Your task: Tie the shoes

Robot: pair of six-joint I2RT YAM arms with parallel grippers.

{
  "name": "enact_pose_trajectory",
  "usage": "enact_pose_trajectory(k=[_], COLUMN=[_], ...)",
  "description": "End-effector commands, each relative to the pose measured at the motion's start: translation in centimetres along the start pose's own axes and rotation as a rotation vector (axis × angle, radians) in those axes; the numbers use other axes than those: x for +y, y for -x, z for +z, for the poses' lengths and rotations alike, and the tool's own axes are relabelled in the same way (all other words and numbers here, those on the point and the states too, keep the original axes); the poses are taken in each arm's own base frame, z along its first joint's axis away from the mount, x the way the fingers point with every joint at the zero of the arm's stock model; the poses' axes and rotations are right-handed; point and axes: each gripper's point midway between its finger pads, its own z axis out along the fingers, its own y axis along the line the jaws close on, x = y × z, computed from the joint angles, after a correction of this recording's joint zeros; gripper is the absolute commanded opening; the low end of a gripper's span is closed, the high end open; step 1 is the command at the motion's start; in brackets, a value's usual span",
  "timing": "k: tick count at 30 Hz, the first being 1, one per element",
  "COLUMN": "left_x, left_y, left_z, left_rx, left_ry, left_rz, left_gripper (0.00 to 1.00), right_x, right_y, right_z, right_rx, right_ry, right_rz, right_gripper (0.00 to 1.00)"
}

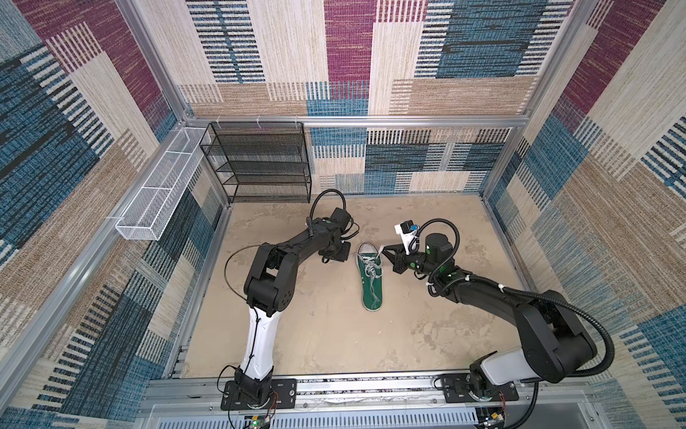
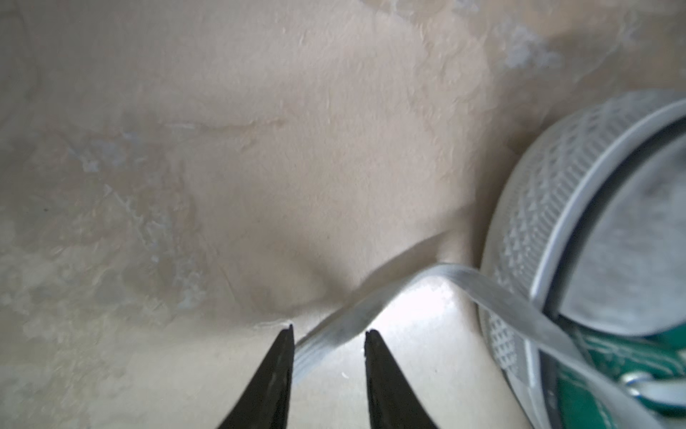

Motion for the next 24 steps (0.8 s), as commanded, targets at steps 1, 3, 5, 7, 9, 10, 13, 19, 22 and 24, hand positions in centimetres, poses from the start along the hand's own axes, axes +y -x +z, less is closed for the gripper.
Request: enact_pose_trajectory(k=[1, 3, 5, 7, 9, 10, 13, 19, 22, 24], left_x=[-0.6, -0.3, 0.0, 0.1, 0.4, 0.5, 0.7, 2.7, 3.9, 4.5], left_y=[-0.5, -0.8, -1.3, -1.7, -1.9, -2.0, -1.8, -1.8, -2.4, -3.1], left_z=[0.4, 0.7, 1.1, 1.5, 1.9, 1.9, 1.3, -2.5, -4.6, -5.6], left_rx=[0.019, 0.026, 0.038, 0.051, 0.059, 0.06, 0.05, -0.009, -0.037, -0.046], left_ry=[-0.013, 0.011, 0.031, 0.042, 0.056, 0.059, 0.066, 0.115, 0.134, 0.138], left_rz=[0.01, 0.017, 0.016, 0.016, 0.015, 0.015, 0.015, -0.004, -0.02, -0.033], left_gripper=[0.34, 0.3, 0.28, 0.27, 0.22, 0.19, 0.02, 0.0, 0.0, 0.0], right_x=[0.0, 0.0, -0.1, 0.0, 0.0, -0.1, -0.4, -0.6, -0.8, -0.7], right_y=[0.3, 0.4, 0.3, 0.4, 0.5, 0.5, 0.5, -0.2, -0.7, -0.8], right_z=[0.0, 0.0, 0.1, 0.1, 0.0, 0.0, -0.4, -2.4, -3.5, -4.2], right_rx=[-0.01, -0.013, -0.012, -0.014, -0.017, -0.017, -0.026, -0.059, -0.062, -0.066], right_ry=[-0.005, -0.005, -0.005, -0.004, -0.007, -0.012, -0.036, -0.088, -0.124, -0.139], right_rz=[-0.009, -0.004, -0.002, -0.001, -0.003, -0.002, 0.012, 0.059, 0.08, 0.084], right_gripper=[0.0, 0.0, 0.0, 0.0, 0.0, 0.0, 0.0, 0.0, 0.0, 0.0])
